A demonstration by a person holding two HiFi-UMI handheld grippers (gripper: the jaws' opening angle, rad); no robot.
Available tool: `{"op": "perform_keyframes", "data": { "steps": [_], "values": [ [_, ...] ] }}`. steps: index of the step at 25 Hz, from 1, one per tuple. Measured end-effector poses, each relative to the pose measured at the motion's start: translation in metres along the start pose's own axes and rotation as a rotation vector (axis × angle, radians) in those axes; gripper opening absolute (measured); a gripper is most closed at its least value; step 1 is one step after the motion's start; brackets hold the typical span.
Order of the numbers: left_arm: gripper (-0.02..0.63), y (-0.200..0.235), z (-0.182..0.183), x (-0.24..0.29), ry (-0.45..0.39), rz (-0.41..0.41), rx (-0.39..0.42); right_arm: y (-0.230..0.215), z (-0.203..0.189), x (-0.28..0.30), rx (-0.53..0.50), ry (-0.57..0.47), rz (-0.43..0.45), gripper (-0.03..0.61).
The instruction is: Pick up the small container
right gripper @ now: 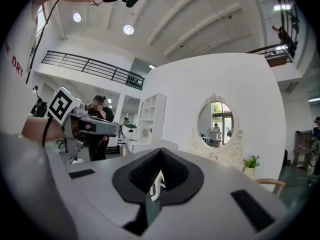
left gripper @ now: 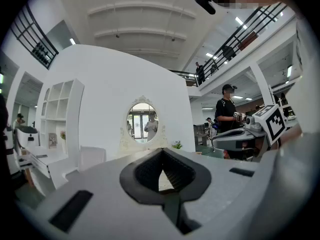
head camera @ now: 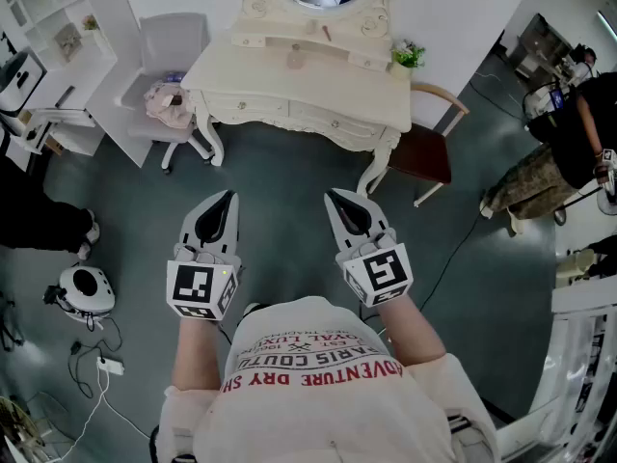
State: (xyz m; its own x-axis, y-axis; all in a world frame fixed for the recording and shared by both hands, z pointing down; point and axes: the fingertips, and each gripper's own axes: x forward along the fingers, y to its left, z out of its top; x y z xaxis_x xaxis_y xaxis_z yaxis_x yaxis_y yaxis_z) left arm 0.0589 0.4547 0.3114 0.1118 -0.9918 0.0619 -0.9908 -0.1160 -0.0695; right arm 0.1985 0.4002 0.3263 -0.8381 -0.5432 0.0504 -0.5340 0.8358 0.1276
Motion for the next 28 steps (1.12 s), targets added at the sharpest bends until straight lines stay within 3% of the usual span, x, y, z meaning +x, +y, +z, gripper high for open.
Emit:
{"op": "perform_keyframes", "data": {
  "steps": [17, 22, 28],
  "values": [
    [0.006, 0.005, -0.013, 0.028, 0.035, 0.000, -0.036, -0.019, -0.014, 0.016, 0.030, 0.025, -0.006, -0.003],
    [0.006, 0.020, -0.030, 0.059, 0.068, -0.006, -0.063, -0.032, -0.032, 0.047, 0.026, 0.061, 0.015, -0.002],
    [0.006, 0.070, -0.046, 0.123, 0.074, -0.024, -0.071, -0.064, -0.050, 0.117, 0.028, 0.088, -0.013, -0.002]
  ]
}}
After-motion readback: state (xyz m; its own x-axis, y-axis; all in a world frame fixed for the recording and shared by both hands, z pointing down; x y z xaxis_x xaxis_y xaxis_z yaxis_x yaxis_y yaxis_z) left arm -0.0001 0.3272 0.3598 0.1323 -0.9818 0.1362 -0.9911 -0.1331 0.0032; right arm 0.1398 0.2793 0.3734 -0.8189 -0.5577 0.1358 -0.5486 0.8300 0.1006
